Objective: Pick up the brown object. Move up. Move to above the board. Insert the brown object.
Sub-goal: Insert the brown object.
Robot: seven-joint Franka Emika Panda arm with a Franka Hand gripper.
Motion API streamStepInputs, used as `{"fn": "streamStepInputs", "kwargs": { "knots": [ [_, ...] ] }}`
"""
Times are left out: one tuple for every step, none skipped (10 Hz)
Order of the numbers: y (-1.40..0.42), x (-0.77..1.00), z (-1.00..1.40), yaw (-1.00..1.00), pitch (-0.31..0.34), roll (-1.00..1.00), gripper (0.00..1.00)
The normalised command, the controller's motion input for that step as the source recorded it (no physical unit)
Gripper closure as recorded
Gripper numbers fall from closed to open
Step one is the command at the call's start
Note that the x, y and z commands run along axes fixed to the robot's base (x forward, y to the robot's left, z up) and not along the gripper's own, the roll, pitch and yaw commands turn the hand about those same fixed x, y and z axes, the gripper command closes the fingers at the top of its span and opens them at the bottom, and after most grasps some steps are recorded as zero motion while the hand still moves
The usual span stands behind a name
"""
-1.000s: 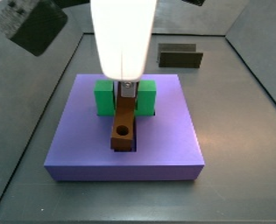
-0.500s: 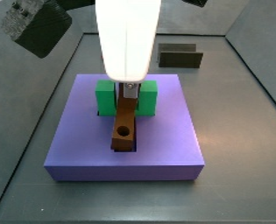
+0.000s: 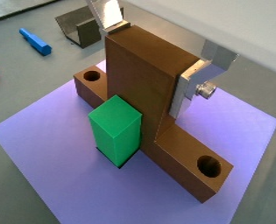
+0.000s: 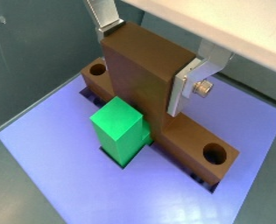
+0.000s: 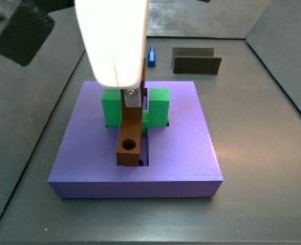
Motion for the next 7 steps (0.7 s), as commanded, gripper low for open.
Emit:
{"fn": "streamStepInputs", "kwargs": {
  "knots": [
    [-0.06, 0.17, -0.18, 0.0, 0.0, 0.35, 1.0],
    [0.0, 0.28, -0.09, 0.0, 0.034, 0.37, 1.0],
    [0.0, 0.37, -0.16, -0.01, 0.053, 0.29, 1.0],
    [0.0, 0.17, -0.41, 0.0, 0.02, 0.07, 1.0],
    [0.01, 0.08, -0.42, 0.0, 0.047, 0.0, 1.0],
    [0.07, 0.0, -0.44, 0.0, 0.051, -0.03, 1.0],
    [0.07, -0.22, -0.29, 0.0, 0.031, 0.0, 1.0]
  ]
}}
